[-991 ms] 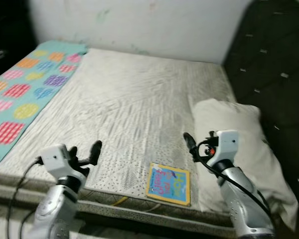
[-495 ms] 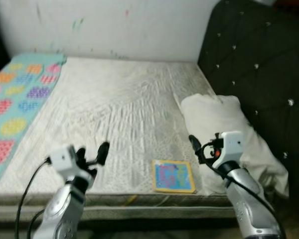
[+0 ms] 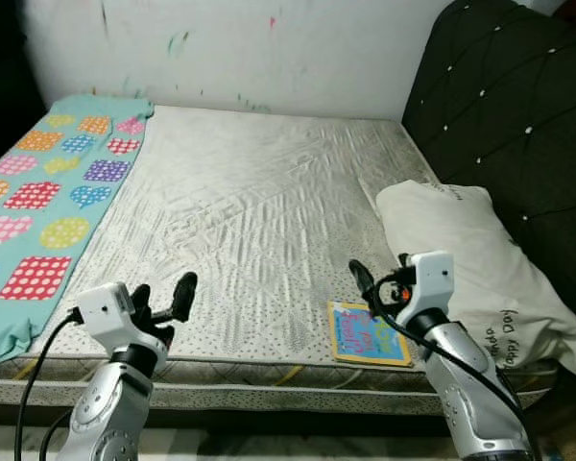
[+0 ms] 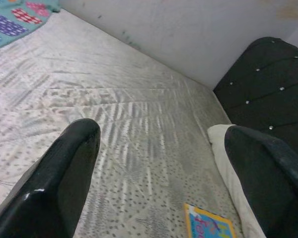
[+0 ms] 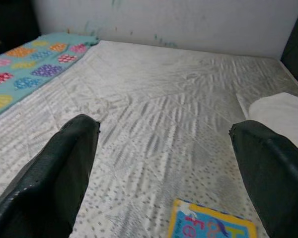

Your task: Clean up the room

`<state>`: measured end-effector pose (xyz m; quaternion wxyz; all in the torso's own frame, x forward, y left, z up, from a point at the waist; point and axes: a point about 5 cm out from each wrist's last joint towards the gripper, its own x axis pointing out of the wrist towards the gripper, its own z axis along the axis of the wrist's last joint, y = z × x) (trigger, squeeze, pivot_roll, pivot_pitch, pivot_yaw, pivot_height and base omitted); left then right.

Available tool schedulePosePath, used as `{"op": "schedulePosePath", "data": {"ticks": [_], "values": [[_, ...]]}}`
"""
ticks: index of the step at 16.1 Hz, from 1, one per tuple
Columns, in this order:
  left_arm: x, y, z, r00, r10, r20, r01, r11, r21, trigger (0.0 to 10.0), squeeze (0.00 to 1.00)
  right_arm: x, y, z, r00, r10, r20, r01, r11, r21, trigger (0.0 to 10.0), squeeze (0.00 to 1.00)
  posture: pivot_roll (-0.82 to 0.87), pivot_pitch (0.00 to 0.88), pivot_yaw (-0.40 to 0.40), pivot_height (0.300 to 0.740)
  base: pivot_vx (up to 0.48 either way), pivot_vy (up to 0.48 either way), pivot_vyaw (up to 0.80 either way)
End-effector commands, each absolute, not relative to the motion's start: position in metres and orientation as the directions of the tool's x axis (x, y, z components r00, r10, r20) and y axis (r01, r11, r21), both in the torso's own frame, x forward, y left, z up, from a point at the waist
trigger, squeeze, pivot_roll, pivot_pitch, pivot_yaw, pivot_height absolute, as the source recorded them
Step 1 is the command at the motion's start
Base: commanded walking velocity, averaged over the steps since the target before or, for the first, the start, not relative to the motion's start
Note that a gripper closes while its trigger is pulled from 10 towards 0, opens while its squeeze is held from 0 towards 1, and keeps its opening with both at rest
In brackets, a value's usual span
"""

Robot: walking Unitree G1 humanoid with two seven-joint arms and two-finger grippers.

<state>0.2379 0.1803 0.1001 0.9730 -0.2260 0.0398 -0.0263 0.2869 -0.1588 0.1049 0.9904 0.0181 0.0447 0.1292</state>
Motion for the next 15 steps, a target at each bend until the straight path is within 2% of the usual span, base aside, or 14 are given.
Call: {"op": "schedulePosePath", "data": {"ticks": [1,9,15], "values": [[0.2396,0.178,0.1057,0.996,-0.079,-0.036,0.055,0.893,-0.447,10.0,0.0,0.2888,-0.1623,0.1077,0.965,0.252,-0.074,-0.25,0.968,0.039,10.0,0.0,-0.03,0.0,-0.051,0.74,0.285,0.0,0.0],[0.2403,0.1758,0.1054,0.996,-0.087,-0.036,0.062,0.891,-0.449,10.0,0.0,0.2909,-0.1612,0.1093,0.962,0.266,-0.069,-0.264,0.964,0.028,10.0,0.0,-0.03,0.0,-0.056,0.74,0.3,0.0,0.0],[0.2405,0.1803,0.1002,0.996,-0.041,-0.078,0.003,0.895,-0.445,10.0,0.0,0.2894,-0.1624,0.1071,0.961,0.265,-0.075,-0.264,0.964,0.024,10.0,0.0,-0.03,0.001,-0.055,0.74,0.0,0.0,0.0]]}}
